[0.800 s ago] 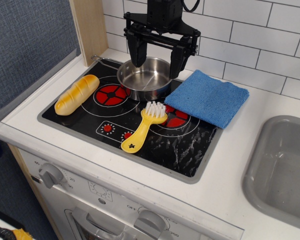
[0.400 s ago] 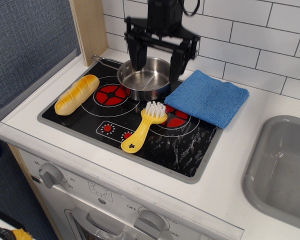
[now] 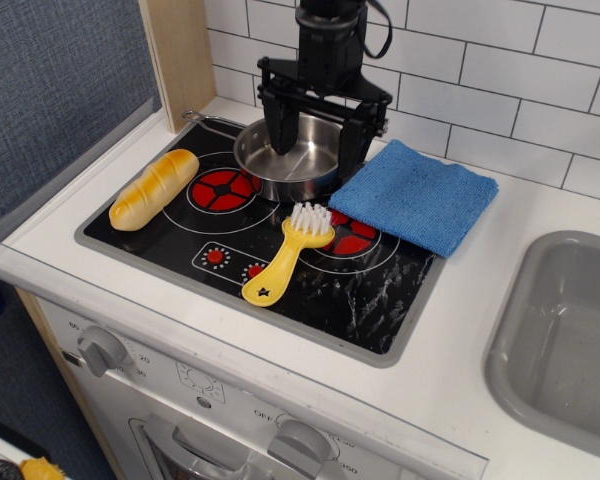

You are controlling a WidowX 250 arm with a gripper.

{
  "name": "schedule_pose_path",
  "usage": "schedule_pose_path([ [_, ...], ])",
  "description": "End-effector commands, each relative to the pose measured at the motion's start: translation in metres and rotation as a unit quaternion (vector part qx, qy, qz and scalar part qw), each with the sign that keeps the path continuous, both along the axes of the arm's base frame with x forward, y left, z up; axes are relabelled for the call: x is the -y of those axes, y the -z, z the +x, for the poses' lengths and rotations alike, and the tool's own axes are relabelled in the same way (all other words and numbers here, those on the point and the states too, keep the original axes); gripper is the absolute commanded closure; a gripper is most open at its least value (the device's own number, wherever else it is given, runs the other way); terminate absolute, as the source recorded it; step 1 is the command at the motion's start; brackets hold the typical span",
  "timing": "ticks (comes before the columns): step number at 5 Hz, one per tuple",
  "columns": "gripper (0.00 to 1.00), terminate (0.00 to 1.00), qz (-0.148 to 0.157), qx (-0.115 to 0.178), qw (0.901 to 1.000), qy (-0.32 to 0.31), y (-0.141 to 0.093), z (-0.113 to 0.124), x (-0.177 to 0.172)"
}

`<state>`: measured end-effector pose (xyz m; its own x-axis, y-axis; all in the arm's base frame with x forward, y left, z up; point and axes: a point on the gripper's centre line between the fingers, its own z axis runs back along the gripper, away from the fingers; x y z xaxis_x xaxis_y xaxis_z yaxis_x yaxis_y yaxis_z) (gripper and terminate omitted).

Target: Move the metal pot on top of towel

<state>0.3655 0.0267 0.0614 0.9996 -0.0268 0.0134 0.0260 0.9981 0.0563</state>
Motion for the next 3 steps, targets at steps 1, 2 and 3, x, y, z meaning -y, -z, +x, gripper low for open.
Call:
schedule_pose_path([
  [1, 0.0, 0.0, 0.005, 0.03, 0.9995, 0.011, 0.014, 0.036, -0.016],
  [2, 0.0, 0.0, 0.013, 0.02, 0.9996, 0.012, 0.025, 0.038, -0.016],
  [3, 0.0, 0.0, 0.01, 0.013, 0.9998, 0.013, 0.03, 0.041, -0.02],
])
